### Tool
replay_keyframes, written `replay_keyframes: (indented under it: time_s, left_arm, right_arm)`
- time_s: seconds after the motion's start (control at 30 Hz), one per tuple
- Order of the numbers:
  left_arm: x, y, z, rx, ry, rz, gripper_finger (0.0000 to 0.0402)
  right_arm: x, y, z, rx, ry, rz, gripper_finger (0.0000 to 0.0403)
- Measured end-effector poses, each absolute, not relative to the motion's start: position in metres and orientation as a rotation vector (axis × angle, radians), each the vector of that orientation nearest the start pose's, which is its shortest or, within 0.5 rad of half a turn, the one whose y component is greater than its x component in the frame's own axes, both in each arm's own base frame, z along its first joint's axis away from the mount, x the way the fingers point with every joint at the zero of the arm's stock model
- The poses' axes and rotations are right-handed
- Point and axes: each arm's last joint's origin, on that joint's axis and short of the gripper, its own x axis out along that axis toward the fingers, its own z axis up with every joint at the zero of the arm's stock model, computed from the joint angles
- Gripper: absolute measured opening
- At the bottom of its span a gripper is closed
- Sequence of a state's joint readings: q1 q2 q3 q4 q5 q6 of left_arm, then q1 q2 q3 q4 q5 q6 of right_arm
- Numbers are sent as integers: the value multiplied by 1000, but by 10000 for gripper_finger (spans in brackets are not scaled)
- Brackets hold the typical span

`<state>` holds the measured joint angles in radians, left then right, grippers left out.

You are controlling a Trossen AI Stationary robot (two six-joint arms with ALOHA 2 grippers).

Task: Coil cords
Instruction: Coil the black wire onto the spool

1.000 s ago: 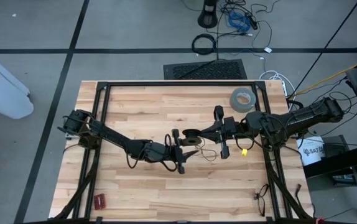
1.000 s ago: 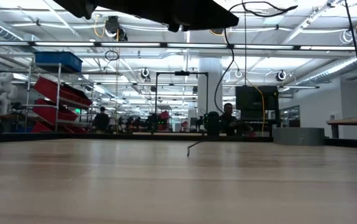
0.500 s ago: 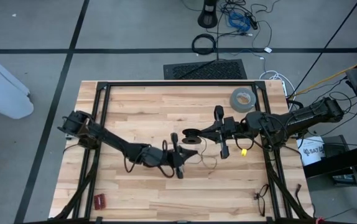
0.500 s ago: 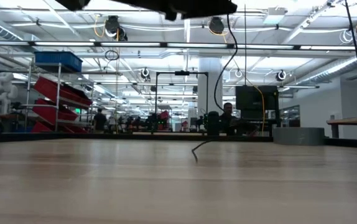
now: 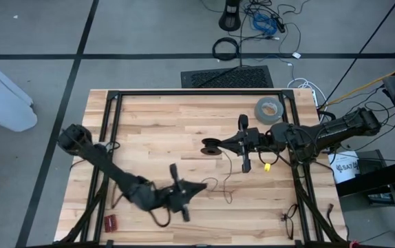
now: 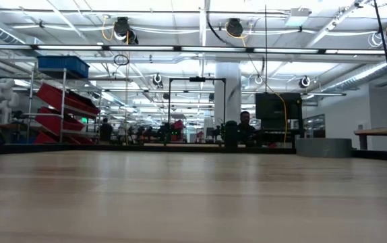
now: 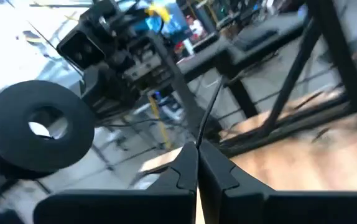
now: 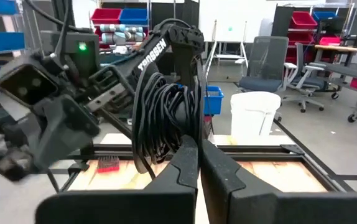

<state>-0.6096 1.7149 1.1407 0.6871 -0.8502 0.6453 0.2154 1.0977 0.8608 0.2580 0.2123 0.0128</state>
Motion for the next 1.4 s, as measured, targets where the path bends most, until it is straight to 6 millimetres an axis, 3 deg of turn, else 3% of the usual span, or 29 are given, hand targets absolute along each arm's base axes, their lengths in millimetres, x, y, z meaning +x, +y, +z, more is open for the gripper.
replay_keyframes:
  time_s: [0.13,0.4,0.57,0.77,1.0,1.4]
  left_arm:
    - [303,-216,299,441,37,224,1]
    - [271,-242,282,397,162,314,1]
    - [258,-247,272,426,205,394,3]
    - [261,-238,264,495,261,437,45]
    - [266,-228,267,319,269,366,128]
    - [300,-195,281,113,155,489,138]
  right_arm:
    - [242,47,344,19,-39,2,0]
    - [227,45,356,29,-88,13,0]
    - [217,48,362,19,-107,35,0]
    - [206,50,369,14,-140,58,0]
    - [205,51,367,6,-106,62,0]
    - [206,48,364,-11,-83,-28,0]
